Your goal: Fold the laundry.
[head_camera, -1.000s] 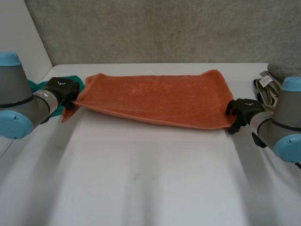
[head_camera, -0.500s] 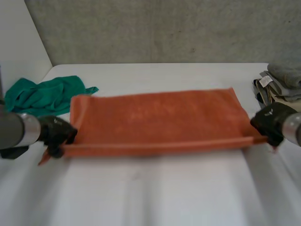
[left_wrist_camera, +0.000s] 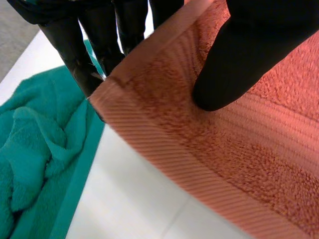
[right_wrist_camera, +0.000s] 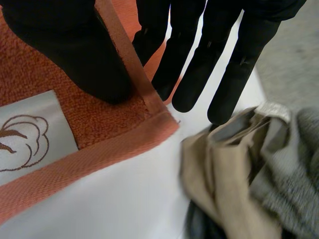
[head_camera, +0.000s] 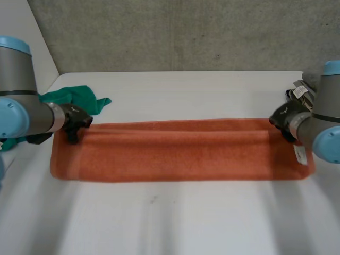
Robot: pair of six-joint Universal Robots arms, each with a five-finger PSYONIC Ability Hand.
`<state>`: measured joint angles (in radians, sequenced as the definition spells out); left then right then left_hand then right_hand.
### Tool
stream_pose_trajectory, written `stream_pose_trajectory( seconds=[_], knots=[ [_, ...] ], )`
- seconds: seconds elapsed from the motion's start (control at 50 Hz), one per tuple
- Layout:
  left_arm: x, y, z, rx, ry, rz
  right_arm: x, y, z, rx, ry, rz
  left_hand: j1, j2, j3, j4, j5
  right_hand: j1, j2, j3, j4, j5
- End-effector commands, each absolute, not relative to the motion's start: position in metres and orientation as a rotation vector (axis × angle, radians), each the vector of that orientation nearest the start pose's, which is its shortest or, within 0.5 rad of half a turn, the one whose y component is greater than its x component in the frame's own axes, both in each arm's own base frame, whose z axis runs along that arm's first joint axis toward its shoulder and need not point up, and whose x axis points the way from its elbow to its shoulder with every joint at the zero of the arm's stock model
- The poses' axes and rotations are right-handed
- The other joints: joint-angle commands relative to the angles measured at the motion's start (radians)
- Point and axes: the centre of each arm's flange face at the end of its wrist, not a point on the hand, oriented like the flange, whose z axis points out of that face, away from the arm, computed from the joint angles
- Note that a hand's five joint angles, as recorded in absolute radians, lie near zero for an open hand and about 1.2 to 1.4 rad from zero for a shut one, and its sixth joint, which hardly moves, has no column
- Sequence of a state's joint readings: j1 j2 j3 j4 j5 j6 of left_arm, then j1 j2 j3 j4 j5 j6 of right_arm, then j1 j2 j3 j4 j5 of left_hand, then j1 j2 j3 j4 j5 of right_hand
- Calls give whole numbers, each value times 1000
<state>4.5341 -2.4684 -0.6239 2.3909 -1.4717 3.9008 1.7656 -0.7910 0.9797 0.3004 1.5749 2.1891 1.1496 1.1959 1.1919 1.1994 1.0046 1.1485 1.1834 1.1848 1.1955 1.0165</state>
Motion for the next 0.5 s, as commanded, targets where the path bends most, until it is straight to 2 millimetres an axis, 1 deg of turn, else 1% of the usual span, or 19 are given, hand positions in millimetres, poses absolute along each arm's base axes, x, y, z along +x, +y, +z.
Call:
stream_pose_trajectory(
  seconds=[0.02,0.14,0.2,0.34,0.36,0.38,0.4,0.44,0.5],
  knots=[
    [-226,-405,186,1194,2419,-1338,224,-422,161,-1550,2478,-1998,247,200,204,197,217,248,213,211,201,205],
    [-231,-417,174,1167,2352,-1359,232,-446,158,-1500,2345,-2239,247,200,204,197,217,248,213,211,201,205],
    [-235,-424,171,1153,2310,-1408,236,-455,153,-1499,2300,-2308,247,200,204,197,217,248,213,211,201,205],
    [-247,-432,162,1144,2234,-1500,241,-467,133,-1532,2279,-2341,241,195,199,191,212,247,213,211,200,205],
    [-248,-433,162,1138,2229,-1511,242,-466,130,-1538,2280,-2334,166,119,123,116,136,-165,-200,-202,-212,-208],
    [-250,-433,161,1137,2224,-1519,244,-466,126,-1545,2279,-2326,17,-30,-26,-33,-13,-533,-568,-569,-580,-575],
    [-253,-435,160,1133,2205,-1544,248,-465,119,-1547,2285,-2330,-467,-514,-510,-517,-497,-974,-1009,-1010,-1021,-1017],
    [-257,-435,161,1129,2188,-1575,250,-466,117,-1534,2279,-2357,-975,-1021,-1017,-1025,-1005,-974,-1009,-1010,-1021,-1017],
    [-263,-438,164,1117,2153,-1643,247,-471,116,-1465,2293,-2430,-975,-1021,-1017,-1025,-1005,-974,-1009,-1010,-1021,-1017]
  ],
)
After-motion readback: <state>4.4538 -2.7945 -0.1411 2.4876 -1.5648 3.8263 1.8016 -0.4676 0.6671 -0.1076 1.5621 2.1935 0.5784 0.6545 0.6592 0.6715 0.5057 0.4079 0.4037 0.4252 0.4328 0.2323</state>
